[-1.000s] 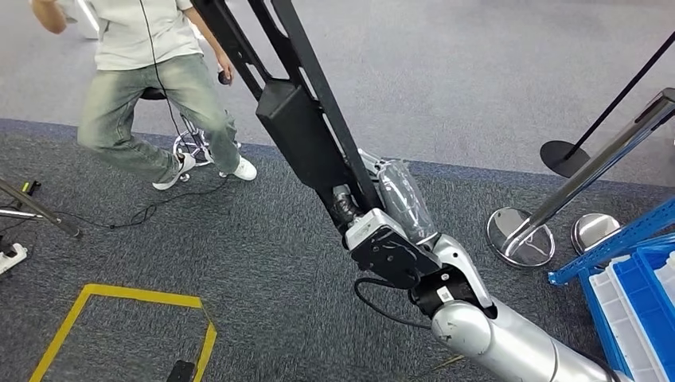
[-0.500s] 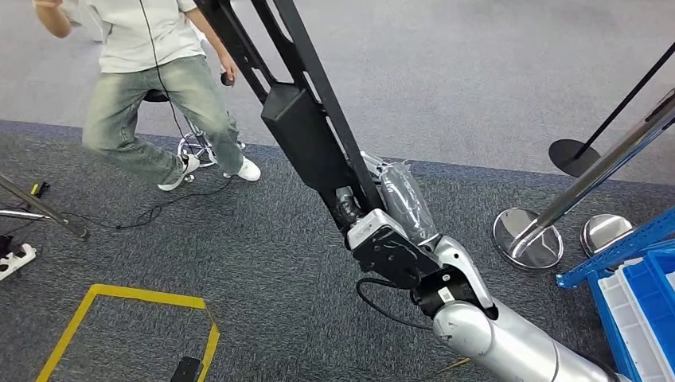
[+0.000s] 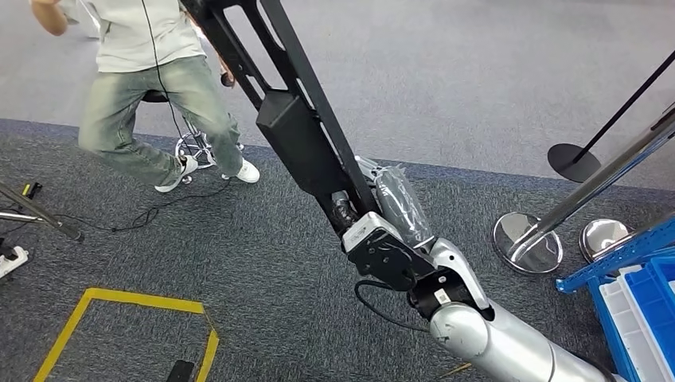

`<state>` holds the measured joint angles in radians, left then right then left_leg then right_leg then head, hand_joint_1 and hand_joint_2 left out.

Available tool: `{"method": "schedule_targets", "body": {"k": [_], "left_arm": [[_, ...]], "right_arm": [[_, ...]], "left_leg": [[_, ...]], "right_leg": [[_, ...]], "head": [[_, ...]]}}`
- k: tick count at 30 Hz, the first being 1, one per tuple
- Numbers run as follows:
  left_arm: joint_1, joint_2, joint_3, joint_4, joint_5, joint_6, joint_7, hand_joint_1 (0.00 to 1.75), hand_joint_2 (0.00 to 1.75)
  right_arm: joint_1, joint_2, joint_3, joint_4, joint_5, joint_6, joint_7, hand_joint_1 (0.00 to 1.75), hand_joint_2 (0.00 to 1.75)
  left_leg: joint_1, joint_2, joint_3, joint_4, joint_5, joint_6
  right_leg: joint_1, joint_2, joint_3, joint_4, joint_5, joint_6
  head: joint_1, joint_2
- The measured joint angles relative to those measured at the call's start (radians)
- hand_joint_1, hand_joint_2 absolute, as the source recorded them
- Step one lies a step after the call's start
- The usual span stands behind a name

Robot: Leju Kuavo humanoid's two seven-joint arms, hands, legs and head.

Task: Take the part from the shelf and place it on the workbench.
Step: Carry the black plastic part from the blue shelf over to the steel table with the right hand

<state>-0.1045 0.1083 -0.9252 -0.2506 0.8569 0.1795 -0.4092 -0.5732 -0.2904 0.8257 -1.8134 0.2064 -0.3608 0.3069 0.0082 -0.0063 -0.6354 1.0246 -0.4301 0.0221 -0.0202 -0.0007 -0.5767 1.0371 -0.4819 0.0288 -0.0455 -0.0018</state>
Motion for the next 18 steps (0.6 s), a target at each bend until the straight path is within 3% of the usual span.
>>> {"method": "schedule_targets", "body": {"k": [2, 4, 5, 6, 7, 9, 11, 13, 16, 18], "left_arm": [[-0.001, 0.0, 0.0, 0.0, 0.002, -0.001, -0.002, 0.0, 1.75], [-0.002, 0.0, 0.0, 0.0, 0.002, -0.002, -0.002, 0.0, 1.75], [-0.002, 0.0, 0.0, 0.0, 0.002, -0.002, -0.002, 0.0, 1.75], [-0.001, 0.0, 0.0, 0.0, 0.002, -0.002, -0.002, 0.0, 1.75], [0.0, 0.0, 0.0, 0.0, 0.002, -0.003, -0.002, 0.0, 1.75], [0.001, 0.0, 0.0, 0.0, 0.002, -0.005, -0.002, 0.0, 1.75], [-0.001, 0.0, 0.0, 0.0, 0.002, -0.006, -0.003, 0.0, 1.75], [-0.003, 0.0, 0.0, 0.0, 0.002, -0.006, -0.003, 0.0, 1.75], [-0.002, 0.0, 0.0, 0.0, 0.003, -0.004, -0.003, 0.0, 1.75], [-0.004, -0.001, 0.0, 0.0, 0.002, -0.002, -0.004, 0.0, 1.75]], "right_arm": [[-0.002, 0.0, 0.0, 0.0, 0.0, 0.001, -0.001, 1.73, 1.75], [-0.002, 0.0, 0.0, 0.0, 0.0, 0.001, -0.001, 1.73, 1.75], [0.0, 0.0, 0.0, 0.0, 0.0, 0.001, -0.001, 1.73, 1.75], [0.002, 0.0, 0.0, 0.001, 0.0, 0.002, -0.001, 1.73, 1.75], [0.003, -0.001, 0.0, 0.001, 0.0, 0.002, 0.0, 1.73, 1.75], [0.004, -0.001, 0.0, 0.001, 0.0, 0.003, 0.001, 1.73, 1.75], [0.002, 0.0, 0.0, 0.001, 0.0, 0.005, 0.002, 1.73, 1.75], [0.0, 0.0, 0.0, 0.001, 0.0, 0.008, 0.003, 1.73, 1.75], [-0.001, 0.0, 0.0, 0.001, 0.001, 0.01, 0.007, 1.73, 1.75], [-0.004, 0.002, 0.0, 0.0, 0.002, 0.011, 0.007, 1.73, 1.75]], "left_leg": [[0.003, 0.0, 0.017, -0.01, -0.004, 0.016], [-0.001, 0.0, 0.029, -0.011, -0.013, 0.028], [-0.003, 0.0, 0.034, -0.01, -0.019, 0.03], [-0.005, -0.001, 0.04, -0.009, -0.025, 0.032], [-0.006, -0.002, 0.047, -0.006, -0.032, 0.031], [-0.007, -0.004, 0.063, 0.0, -0.049, 0.028], [-0.011, -0.006, 0.071, 0.008, -0.066, 0.02], [-0.011, -0.006, 0.071, 0.009, -0.073, 0.009], [-0.008, -0.002, 0.069, 0.021, -0.087, -0.008], [-0.003, 0.001, 0.022, 0.107, -0.117, -0.022]], "right_leg": [[0.0, -0.001, -0.028, 0.065, -0.031, 0.005], [0.002, 0.0, -0.102, 0.199, -0.078, 0.005], [0.003, 0.0, -0.14, 0.256, -0.089, 0.005], [0.003, 0.0, -0.165, 0.282, -0.082, 0.005], [0.003, 0.0, -0.169, 0.268, -0.054, 0.003], [0.003, 0.0, -0.129, 0.151, 0.031, -0.005], [0.008, 0.001, -0.082, 0.047, 0.07, -0.014], [0.013, 0.003, -0.068, 0.017, 0.061, -0.022], [0.007, 0.005, -0.051, 0.0, 0.053, -0.034], [0.001, 0.002, -0.033, -0.01, 0.047, -0.041]], "head": [[0.003, 0.0], [0.005, 0.0], [0.005, 0.0], [0.005, 0.0], [0.006, 0.0], [0.006, 0.0], [0.005, 0.0], [0.003, 0.0], [0.0, 0.0], [-0.006, 0.0]]}}
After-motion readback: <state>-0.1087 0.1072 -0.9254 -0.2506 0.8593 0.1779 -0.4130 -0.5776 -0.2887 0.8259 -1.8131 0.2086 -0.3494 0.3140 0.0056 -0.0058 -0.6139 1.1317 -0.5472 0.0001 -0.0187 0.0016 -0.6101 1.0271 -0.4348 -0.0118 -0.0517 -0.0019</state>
